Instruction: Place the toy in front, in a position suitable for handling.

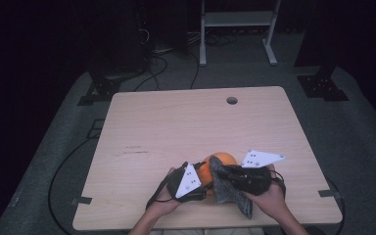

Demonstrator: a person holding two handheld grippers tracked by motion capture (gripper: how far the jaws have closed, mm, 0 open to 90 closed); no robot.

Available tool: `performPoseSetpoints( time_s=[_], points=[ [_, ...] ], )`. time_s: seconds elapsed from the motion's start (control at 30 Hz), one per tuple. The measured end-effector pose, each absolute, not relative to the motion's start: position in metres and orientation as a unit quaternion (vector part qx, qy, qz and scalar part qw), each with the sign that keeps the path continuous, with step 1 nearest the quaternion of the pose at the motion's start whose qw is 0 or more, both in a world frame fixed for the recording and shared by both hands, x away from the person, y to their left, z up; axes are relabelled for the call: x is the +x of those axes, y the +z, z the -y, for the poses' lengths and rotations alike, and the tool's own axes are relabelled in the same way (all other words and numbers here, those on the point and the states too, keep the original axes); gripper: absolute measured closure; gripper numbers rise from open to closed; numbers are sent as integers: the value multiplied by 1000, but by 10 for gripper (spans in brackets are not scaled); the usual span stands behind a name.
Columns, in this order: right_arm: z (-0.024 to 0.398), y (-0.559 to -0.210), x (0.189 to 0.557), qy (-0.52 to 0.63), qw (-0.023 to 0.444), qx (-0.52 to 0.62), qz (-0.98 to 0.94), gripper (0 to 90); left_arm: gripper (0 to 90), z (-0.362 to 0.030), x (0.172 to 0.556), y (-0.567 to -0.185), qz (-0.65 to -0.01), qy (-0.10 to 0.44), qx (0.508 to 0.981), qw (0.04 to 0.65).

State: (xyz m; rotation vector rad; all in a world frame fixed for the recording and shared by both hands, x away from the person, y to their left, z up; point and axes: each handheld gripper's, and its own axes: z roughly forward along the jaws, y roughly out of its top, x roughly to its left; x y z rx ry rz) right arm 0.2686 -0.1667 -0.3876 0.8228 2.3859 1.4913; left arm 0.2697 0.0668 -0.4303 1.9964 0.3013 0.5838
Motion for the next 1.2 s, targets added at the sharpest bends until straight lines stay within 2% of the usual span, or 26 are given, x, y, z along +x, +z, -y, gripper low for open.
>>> performPoseSetpoints(
  time_s=[0.1,0.13,0.2,0.27,0.4,0.47,0.53,0.63,0.83,0.93,1.1,1.2],
  points=[
    [162,-398,271,500,96,277,-815,793,210,-70,277,-430,-156,192,826,506],
    [160,-398,270,498,98,275,-817,793,211,-71,277,-430,-157,191,827,505],
    [161,-397,270,496,107,276,-816,793,289,-72,276,-431,-157,201,828,499],
    [169,-399,274,496,104,290,-812,792,319,-76,277,-432,-153,194,830,500],
    [187,-410,284,496,84,320,-802,792,330,-85,277,-436,-152,187,833,498],
    [192,-413,286,491,86,331,-802,792,326,-88,278,-436,-161,172,832,501],
    [194,-414,287,491,82,336,-800,793,266,-88,280,-430,-184,143,828,510],
    [185,-411,280,496,89,320,-803,793,204,-84,284,-428,-216,138,819,514],
    [170,-408,274,497,109,301,-807,793,339,-92,284,-434,-204,161,825,502],
    [180,-412,282,499,89,326,-798,794,355,-94,283,-435,-201,166,825,501],
    [195,-417,288,485,93,356,-794,795,356,-94,284,-437,-195,164,825,505],
    [189,-411,283,496,95,343,-792,795,358,-92,283,-437,-186,166,826,506]
  ],
)
